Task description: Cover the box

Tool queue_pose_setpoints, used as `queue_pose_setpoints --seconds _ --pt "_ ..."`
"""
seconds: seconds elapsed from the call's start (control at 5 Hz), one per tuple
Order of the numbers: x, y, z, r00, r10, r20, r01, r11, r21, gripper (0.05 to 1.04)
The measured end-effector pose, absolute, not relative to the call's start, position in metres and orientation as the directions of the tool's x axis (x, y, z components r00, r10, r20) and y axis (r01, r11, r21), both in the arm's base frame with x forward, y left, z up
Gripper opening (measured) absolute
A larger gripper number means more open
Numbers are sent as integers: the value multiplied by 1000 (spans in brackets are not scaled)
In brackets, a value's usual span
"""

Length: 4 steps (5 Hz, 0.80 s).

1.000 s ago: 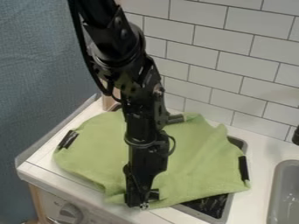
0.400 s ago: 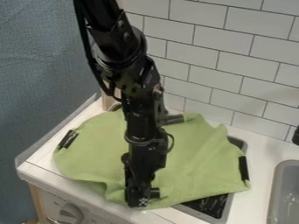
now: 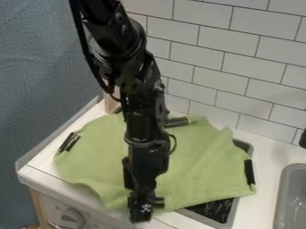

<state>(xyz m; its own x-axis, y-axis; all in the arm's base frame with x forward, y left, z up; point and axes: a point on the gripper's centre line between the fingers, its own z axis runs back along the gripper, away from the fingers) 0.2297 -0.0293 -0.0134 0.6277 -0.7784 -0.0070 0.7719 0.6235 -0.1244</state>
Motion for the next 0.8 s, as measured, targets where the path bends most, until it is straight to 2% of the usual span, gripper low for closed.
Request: queue_pose_setpoints --seconds 0.4,0.6,0.8 --pt "246 -39 51 652 -747 130 756 654 -32 999" --pt "252 -39 62 657 -740 144 749 663 -12 999" --pt "252 -39 62 658 -740 143 749 663 -13 999"
